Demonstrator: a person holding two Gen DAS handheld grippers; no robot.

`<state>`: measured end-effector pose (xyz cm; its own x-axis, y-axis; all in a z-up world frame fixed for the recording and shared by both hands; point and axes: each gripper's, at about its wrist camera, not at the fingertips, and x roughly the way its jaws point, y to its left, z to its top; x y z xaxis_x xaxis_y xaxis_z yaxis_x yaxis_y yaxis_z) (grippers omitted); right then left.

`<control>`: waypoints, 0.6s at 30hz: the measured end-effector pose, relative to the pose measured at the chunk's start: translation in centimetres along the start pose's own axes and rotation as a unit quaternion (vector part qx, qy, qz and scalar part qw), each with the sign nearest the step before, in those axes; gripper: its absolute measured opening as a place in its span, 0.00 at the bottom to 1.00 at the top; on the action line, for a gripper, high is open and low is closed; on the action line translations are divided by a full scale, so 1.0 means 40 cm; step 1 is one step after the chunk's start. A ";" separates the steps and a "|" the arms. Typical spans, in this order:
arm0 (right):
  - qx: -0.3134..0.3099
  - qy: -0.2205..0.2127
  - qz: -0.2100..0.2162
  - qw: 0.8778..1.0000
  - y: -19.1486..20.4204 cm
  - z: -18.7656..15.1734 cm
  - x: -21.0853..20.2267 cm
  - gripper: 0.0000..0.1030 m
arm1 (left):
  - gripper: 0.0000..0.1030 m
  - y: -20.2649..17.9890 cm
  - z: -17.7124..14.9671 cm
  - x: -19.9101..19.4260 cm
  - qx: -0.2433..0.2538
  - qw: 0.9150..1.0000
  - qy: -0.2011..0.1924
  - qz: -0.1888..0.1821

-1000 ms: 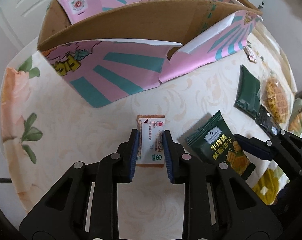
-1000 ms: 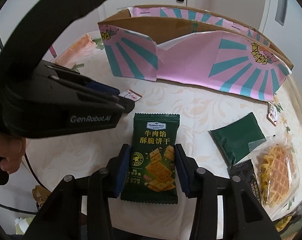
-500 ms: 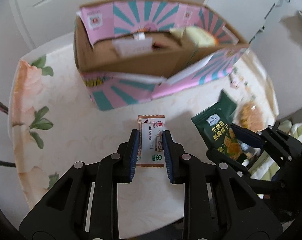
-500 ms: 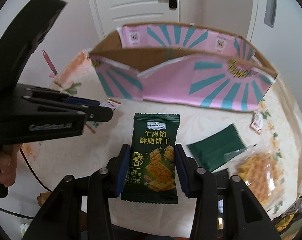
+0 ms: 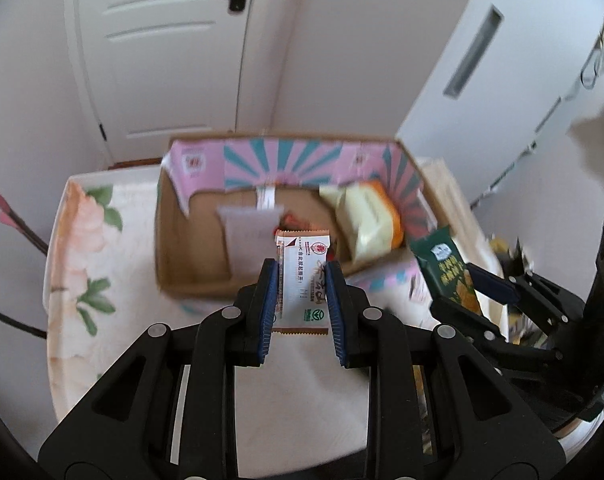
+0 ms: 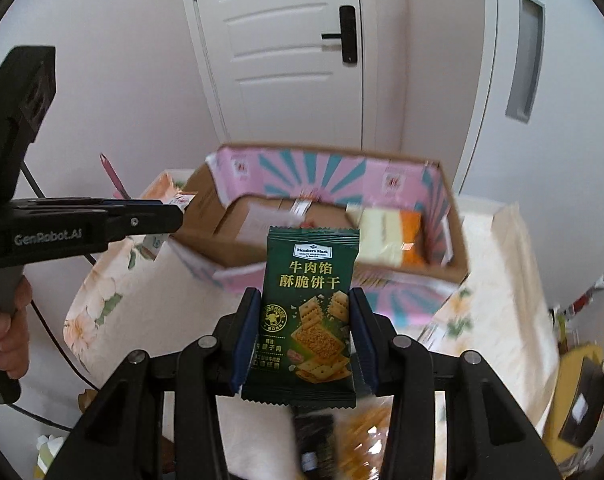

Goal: Organize snacks
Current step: 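Carry the white bar with the left tool while the right tool carries the cracker packet toward the box, then open the left tool over the box while the right tool releases the cracker packet inside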

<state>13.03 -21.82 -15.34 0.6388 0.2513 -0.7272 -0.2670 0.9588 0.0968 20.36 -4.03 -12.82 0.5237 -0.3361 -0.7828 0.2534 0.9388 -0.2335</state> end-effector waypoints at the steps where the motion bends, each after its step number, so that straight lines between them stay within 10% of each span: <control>1: -0.002 -0.003 0.002 1.000 -0.010 0.010 -0.002 0.39 | 0.21 -0.004 0.020 0.013 -0.003 1.000 -0.003 0.004; 15: 0.023 -0.013 -0.003 1.000 -0.114 0.149 0.063 0.39 | 0.27 0.028 0.118 0.281 0.061 0.991 0.093 0.070; 16: 0.031 -0.010 -0.001 0.999 -0.118 0.150 0.068 0.39 | 0.49 0.031 0.115 0.289 0.066 0.991 0.097 0.070; 17: 0.035 -0.006 -0.002 0.999 -0.119 0.151 0.078 0.39 | 0.92 0.036 0.112 0.296 0.069 0.990 0.102 0.068; 18: 0.038 -0.001 -0.005 0.999 -0.120 0.150 0.090 0.39 | 0.98 0.042 0.112 0.297 0.069 0.990 0.102 0.063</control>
<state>20.94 -24.73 -14.32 0.6433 0.2418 -0.7264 -0.2053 0.9685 0.1406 30.65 -6.79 -19.92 0.3860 -0.1813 -0.9045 0.3130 0.9481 -0.0564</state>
